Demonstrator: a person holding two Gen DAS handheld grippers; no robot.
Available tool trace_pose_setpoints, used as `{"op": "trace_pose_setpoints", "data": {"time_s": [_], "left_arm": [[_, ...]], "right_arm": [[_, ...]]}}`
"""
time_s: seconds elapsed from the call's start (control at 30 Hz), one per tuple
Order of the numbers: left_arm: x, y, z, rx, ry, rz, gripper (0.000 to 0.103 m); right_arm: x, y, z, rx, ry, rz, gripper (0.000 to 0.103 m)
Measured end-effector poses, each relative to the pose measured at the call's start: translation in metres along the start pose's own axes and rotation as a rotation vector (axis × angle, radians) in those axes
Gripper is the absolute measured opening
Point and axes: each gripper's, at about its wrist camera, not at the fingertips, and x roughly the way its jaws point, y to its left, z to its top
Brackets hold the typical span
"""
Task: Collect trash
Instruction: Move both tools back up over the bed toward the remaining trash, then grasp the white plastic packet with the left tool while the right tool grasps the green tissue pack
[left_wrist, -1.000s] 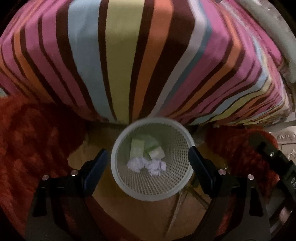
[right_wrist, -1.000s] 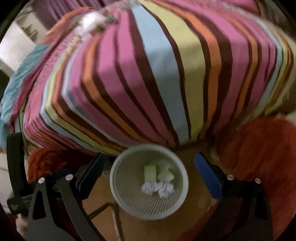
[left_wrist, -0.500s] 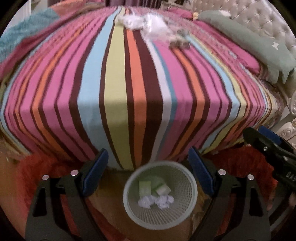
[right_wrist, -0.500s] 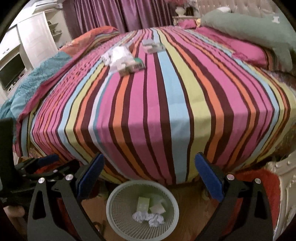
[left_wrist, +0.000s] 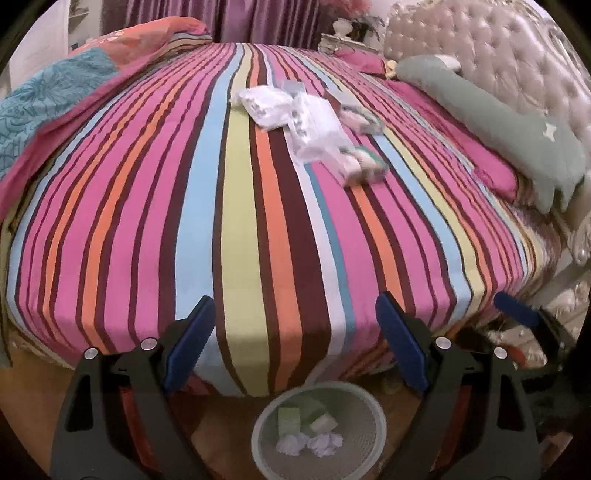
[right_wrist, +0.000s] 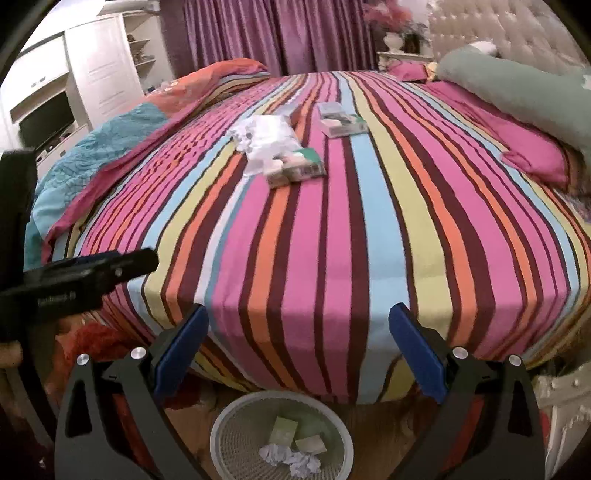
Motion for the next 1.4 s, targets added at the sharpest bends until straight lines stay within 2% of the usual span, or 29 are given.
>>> {"op": "trace_pose_setpoints", "data": {"time_s": [0.27,0.6,1.1,1.4], "left_arm": [[0.010,-0.002,0.043,-0.016,-0.014,-0.018,0.086],[0.049,-0.011,0.093,-0.025,0.029,-0.054,0.086],[0.095,-0.012,0.157,-0.010,0.054,-0.102,0.086],[0.122,-0.019,0.186,-0.054,0.101,-0.138,0.086]], "right_arm": [[0.023,0.001,0.027,-0.009,0.012,0.024,0.094],[0.047,-0.005,0.060,-0.035,0.000,0.033,0.094],[0.081,-0.006,0.082,-0.074,0.025,0.062,0.094],[0.101,-0.006,0.096,-0.085,0.029,0.070,0.094]]}}
